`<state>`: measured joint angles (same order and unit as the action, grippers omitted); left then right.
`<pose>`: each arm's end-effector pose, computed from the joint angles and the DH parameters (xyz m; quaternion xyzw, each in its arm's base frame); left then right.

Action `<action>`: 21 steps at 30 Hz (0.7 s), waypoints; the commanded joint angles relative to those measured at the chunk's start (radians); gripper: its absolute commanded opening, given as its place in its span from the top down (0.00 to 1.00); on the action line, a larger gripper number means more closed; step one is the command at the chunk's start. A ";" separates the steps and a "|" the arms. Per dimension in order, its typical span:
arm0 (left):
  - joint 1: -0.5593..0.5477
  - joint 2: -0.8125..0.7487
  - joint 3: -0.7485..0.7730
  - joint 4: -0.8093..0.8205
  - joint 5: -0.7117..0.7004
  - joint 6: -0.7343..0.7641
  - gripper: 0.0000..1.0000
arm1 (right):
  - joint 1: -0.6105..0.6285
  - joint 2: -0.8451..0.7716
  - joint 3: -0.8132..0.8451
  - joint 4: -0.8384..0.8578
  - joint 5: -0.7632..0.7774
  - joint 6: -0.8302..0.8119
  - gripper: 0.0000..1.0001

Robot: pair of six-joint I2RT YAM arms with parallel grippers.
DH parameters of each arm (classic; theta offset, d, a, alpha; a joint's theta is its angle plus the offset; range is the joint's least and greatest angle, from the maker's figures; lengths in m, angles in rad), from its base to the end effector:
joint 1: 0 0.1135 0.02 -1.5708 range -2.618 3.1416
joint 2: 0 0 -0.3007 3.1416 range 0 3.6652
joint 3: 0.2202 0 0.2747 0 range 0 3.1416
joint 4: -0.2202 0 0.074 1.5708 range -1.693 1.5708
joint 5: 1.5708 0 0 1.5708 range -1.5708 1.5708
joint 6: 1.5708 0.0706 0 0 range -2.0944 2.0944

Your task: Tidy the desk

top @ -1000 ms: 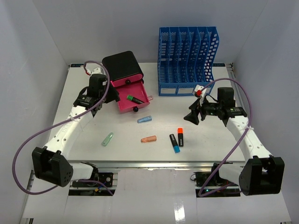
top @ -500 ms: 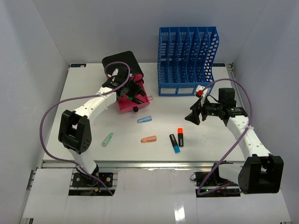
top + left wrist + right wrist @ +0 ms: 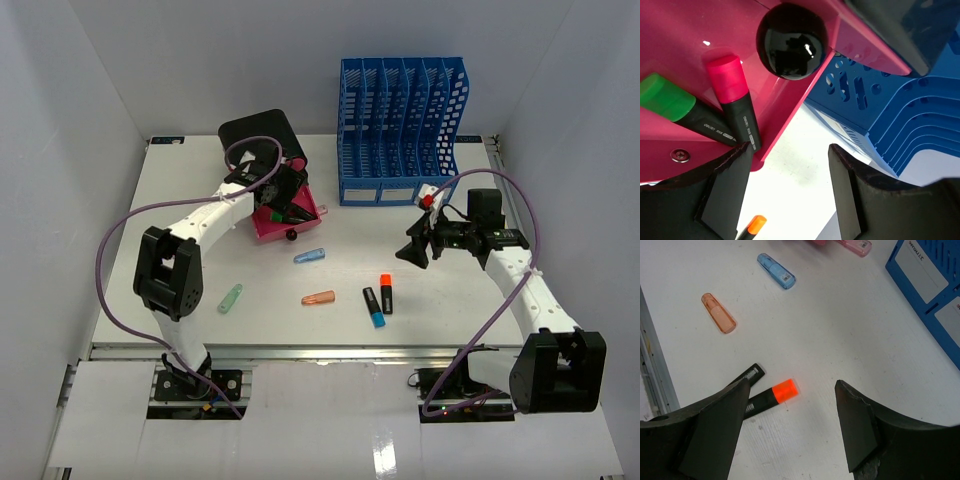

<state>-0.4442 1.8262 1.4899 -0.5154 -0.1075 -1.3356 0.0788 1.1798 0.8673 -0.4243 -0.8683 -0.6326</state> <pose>0.4220 -0.1925 0.2641 -0.4200 0.8352 -0.2413 0.2602 0.2625 0.0748 0.2858 -0.4486 0.7182 0.2695 0.4586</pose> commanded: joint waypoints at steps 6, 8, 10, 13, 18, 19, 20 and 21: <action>0.001 -0.240 -0.073 0.125 0.160 0.372 0.33 | 0.108 0.056 0.014 -0.164 0.060 -0.160 0.24; 0.001 -0.354 -0.180 0.212 0.252 0.530 0.29 | 0.224 0.070 0.004 -0.117 0.249 -0.100 0.24; 0.000 -0.450 -0.283 0.263 0.352 0.608 0.23 | 0.327 0.110 0.007 -0.094 0.378 0.015 0.24; 0.001 -0.628 -0.453 0.273 0.399 0.673 0.14 | 0.392 0.185 0.034 -0.091 0.614 0.150 0.24; 0.002 -0.978 -0.664 0.218 0.385 0.677 0.07 | 0.433 0.322 0.103 -0.162 0.797 0.357 0.25; 0.002 -1.027 -0.696 0.209 0.374 0.670 0.06 | 0.435 0.326 0.104 -0.162 0.808 0.383 0.25; 0.002 -1.077 -0.727 0.195 0.364 0.663 0.06 | 0.441 0.327 0.100 -0.156 0.819 0.411 0.25; 0.002 -1.123 -0.756 0.181 0.354 0.655 0.05 | 0.446 0.329 0.095 -0.150 0.828 0.436 0.25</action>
<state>-0.4431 0.8560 0.8372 -0.2797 0.2481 -0.7060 0.5050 1.5142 0.9222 -0.5520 -0.1975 -0.3815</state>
